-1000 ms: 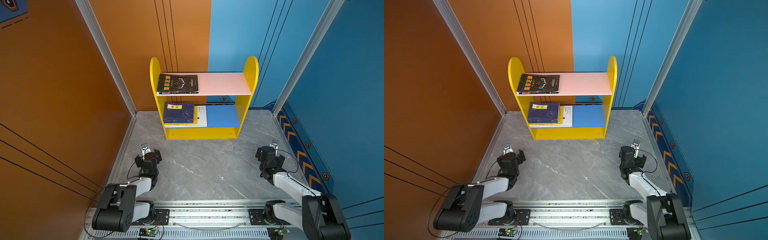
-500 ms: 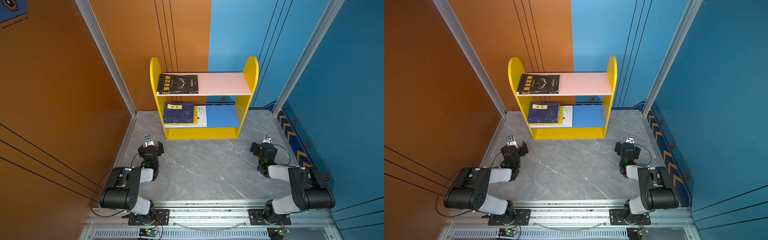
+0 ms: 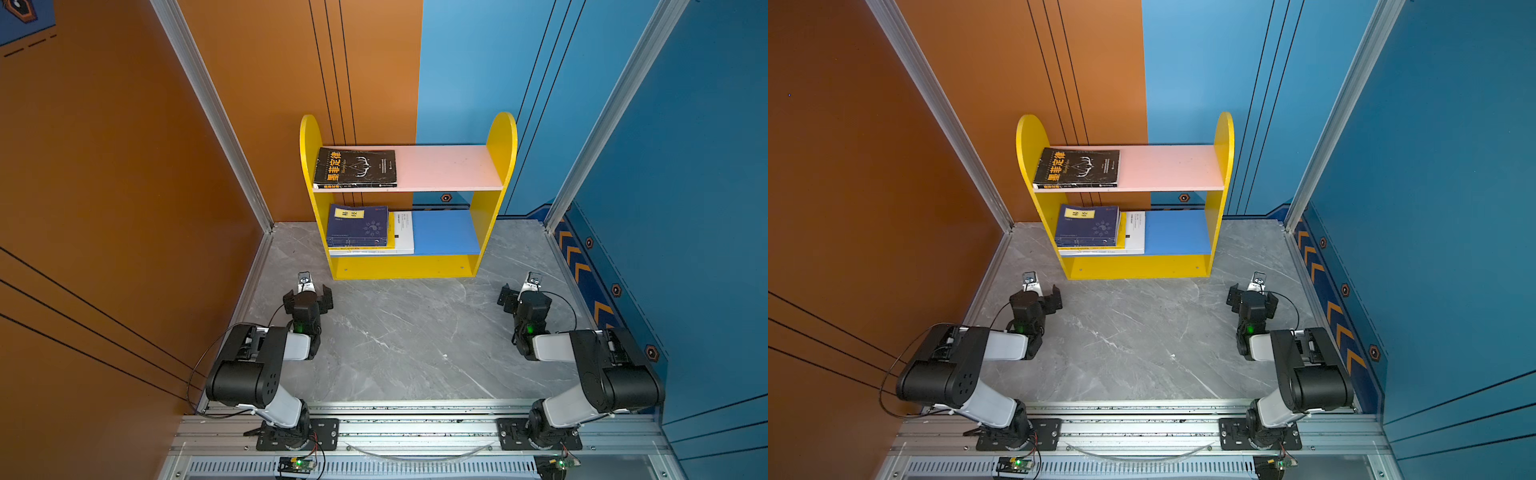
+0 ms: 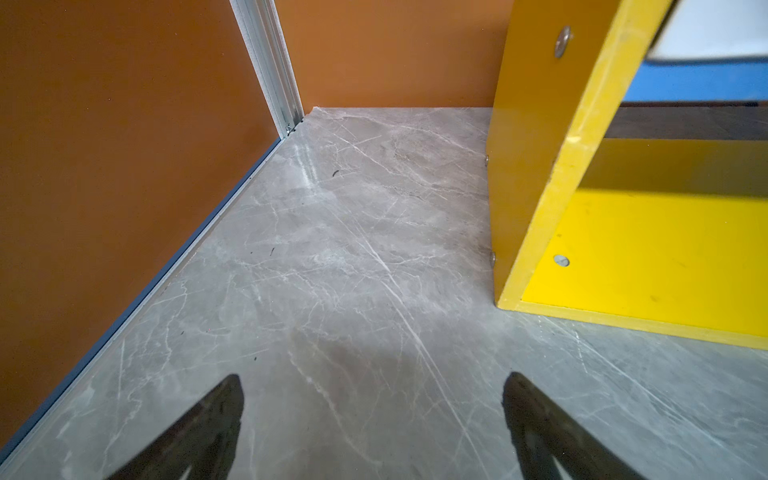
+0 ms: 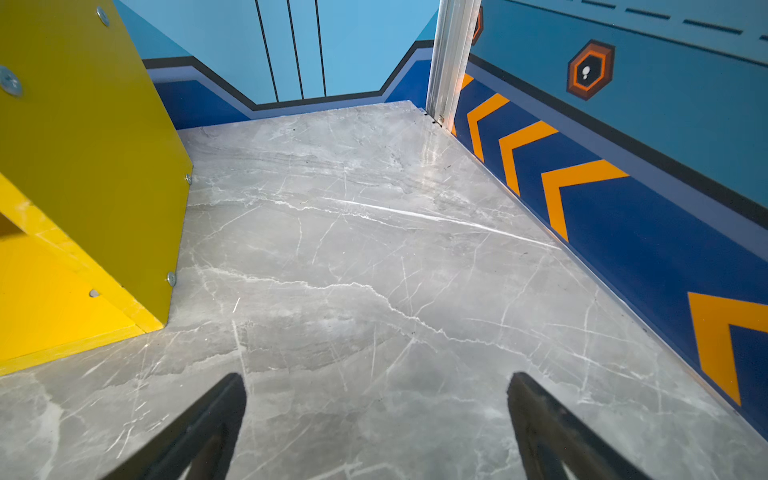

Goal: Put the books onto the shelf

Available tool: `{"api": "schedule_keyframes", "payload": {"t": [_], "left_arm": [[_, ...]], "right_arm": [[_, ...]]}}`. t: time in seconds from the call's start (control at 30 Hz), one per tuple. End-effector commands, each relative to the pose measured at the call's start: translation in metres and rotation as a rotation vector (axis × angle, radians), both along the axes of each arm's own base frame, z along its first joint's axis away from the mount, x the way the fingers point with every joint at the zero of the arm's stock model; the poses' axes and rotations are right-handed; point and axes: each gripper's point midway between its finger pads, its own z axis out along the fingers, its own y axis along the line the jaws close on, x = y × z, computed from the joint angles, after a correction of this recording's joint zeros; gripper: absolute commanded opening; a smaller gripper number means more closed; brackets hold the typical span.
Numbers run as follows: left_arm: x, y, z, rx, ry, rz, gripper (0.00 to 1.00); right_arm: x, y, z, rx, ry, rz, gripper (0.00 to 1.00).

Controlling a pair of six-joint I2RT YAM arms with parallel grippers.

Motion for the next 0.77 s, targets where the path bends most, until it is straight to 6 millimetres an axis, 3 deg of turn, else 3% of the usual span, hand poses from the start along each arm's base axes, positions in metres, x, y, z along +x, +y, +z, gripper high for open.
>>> {"api": "schedule_keyframes", "payload": {"t": [0.0,0.1,0.73], "left_arm": [[0.0009,-0.0051,0.0034,0.017,-0.012,-0.026,0.98],[0.0008,-0.0129,0.0056,0.047,-0.022,-0.046,0.98],[0.0054,-0.0139,-0.0002,-0.008,0.008,-0.104,0.98]], "right_arm": [[0.0000,-0.0015,0.0029,-0.013,-0.013,-0.002,1.00],[0.0000,-0.0016,0.0036,-0.016,-0.013,-0.002,1.00],[0.0003,-0.0016,0.0036,-0.013,-0.013,-0.003,1.00]]}}
